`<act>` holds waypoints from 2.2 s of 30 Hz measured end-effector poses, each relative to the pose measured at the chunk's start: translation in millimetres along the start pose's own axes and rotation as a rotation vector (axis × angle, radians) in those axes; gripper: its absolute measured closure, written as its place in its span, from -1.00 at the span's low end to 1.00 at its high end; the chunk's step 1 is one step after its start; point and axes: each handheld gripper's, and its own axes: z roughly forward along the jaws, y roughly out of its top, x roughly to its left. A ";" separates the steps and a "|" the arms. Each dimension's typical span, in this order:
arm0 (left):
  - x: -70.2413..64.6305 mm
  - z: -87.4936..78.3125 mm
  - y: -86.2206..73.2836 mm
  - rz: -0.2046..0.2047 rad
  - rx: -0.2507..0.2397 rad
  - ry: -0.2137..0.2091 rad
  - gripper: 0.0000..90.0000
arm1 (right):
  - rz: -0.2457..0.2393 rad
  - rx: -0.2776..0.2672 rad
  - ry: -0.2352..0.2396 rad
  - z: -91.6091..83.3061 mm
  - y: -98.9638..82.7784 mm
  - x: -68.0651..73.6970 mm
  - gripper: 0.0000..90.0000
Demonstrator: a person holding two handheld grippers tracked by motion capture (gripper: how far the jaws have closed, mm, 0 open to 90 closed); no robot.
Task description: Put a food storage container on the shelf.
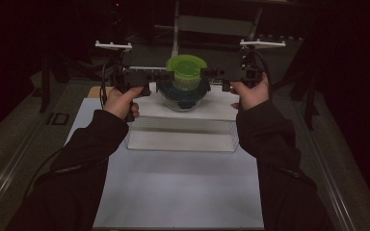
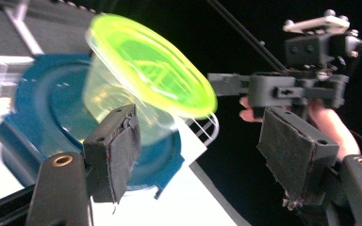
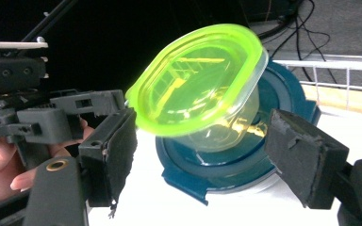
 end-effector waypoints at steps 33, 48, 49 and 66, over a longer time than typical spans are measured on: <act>-3.8 -10.8 -106.4 0.332 0.175 -0.015 -0.90 | -0.099 0.017 0.041 -10.5 -107.4 -13.4 -0.43; 4.5 -8.5 -164.8 0.337 0.239 -0.042 -0.90 | -0.170 0.044 0.020 6.6 -171.4 -33.4 -0.46; 4.8 -7.5 -168.8 0.341 0.248 -0.041 -0.90 | -0.175 0.044 0.019 7.1 -173.4 -34.0 -0.46; 21.8 14.4 -227.7 0.360 0.374 -0.024 -0.90 | -0.186 0.117 -0.009 26.2 -229.4 -60.5 -0.50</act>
